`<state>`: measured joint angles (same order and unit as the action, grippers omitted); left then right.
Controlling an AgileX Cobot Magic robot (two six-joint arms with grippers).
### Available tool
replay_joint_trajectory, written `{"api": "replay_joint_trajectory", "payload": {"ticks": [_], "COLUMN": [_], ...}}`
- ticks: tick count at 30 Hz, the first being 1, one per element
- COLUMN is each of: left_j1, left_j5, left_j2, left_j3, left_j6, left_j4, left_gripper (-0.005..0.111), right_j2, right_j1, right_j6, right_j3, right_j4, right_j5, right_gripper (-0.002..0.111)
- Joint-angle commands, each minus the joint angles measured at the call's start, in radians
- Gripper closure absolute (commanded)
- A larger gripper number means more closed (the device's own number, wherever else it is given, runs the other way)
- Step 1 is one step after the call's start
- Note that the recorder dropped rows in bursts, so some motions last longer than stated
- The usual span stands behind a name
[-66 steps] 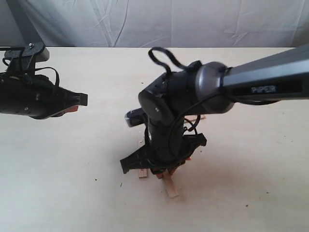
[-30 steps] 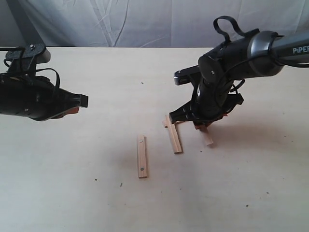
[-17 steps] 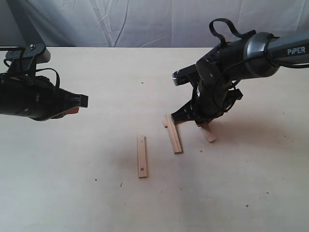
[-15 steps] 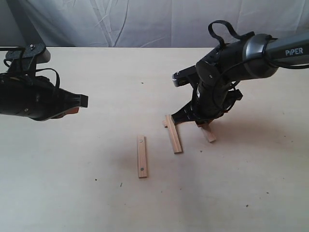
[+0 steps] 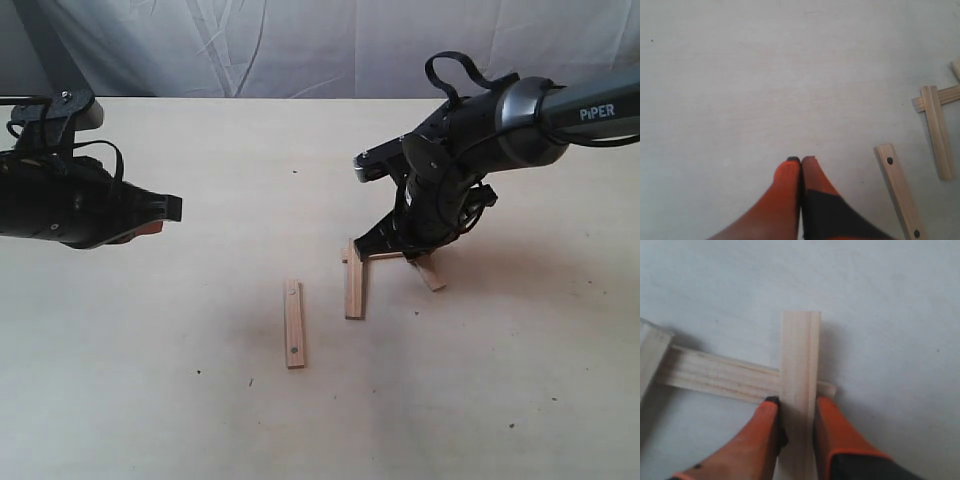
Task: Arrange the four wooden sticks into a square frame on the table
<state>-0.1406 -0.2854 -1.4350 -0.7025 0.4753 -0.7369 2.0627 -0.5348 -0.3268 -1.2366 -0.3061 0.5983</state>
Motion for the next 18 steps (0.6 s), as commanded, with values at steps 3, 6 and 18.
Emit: {"api": "replay_joint_trajectory", "payload": {"ticks": [3, 6, 18], "left_j1": [-0.002, -0.002, -0.002], "left_j5": [0.009, 0.009, 0.007], "left_j2": [0.009, 0.009, 0.009], "left_j3": [0.005, 0.005, 0.005], "left_j6": [0.002, 0.004, 0.003], "left_j4": [-0.003, -0.003, -0.003], "left_gripper": [0.107, 0.107, 0.107], "right_j2": [-0.022, -0.027, -0.110], "right_j1": [0.006, 0.006, 0.006], "right_j6": [0.001, 0.001, -0.008], "right_j3": [-0.004, -0.004, -0.004], "right_j4": [-0.008, 0.012, 0.039], "right_j5": [0.008, 0.023, 0.108], "right_gripper": [0.108, 0.108, 0.108]}}
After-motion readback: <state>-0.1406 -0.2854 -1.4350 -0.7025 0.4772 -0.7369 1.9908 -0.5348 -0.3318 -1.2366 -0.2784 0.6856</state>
